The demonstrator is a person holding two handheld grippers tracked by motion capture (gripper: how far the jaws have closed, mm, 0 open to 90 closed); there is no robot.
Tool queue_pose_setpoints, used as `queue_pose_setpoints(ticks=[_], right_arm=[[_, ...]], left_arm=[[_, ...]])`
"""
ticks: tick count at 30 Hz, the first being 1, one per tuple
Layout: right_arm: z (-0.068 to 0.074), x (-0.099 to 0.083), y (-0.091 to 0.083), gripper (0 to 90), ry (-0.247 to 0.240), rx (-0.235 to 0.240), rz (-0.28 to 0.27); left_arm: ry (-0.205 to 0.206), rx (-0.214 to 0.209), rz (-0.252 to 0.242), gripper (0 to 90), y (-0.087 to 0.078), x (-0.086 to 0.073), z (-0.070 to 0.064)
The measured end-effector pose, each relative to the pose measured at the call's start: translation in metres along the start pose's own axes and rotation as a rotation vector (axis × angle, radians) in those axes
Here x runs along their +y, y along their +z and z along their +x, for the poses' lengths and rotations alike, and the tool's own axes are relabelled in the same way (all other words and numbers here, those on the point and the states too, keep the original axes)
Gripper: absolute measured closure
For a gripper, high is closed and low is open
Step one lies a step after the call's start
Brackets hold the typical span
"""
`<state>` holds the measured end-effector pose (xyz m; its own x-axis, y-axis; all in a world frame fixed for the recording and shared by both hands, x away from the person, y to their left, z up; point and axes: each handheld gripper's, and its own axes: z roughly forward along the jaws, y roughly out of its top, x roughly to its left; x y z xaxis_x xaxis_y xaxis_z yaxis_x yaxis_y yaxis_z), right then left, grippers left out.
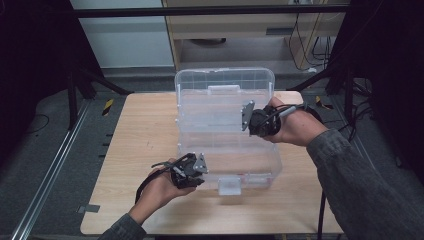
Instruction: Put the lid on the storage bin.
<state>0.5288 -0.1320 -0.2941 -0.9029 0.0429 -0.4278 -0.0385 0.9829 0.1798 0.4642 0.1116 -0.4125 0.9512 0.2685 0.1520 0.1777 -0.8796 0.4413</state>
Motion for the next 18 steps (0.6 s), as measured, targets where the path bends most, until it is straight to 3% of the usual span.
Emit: queue_pose_setpoints(ticks=[8,14,15,16,18], right_arm=[[0.019,-0.006,-0.005,85.8,-0.009,0.023,-0.019],[0.022,-0.009,-0.005,85.8,-0.004,0.029,-0.032],[0.023,-0.009,-0.005,85.9,-0.006,0.034,-0.036],[0.024,-0.009,-0.005,85.8,-0.007,0.035,-0.037],[0.026,-0.009,-0.005,85.7,-0.008,0.034,-0.035]], left_arm=[[0.006,0.009,0.001,77.4,0.0,0.0,-0.002],[0.012,0.016,0.002,76.9,0.0,0.0,-0.003],[-0.026,0.012,0.0,76.8,0.0,-0.001,-0.005],[0.01,0.019,0.003,76.8,0.0,0.0,-0.003],[0.01,0.022,0.0,76.7,0.0,0.0,-0.003]])
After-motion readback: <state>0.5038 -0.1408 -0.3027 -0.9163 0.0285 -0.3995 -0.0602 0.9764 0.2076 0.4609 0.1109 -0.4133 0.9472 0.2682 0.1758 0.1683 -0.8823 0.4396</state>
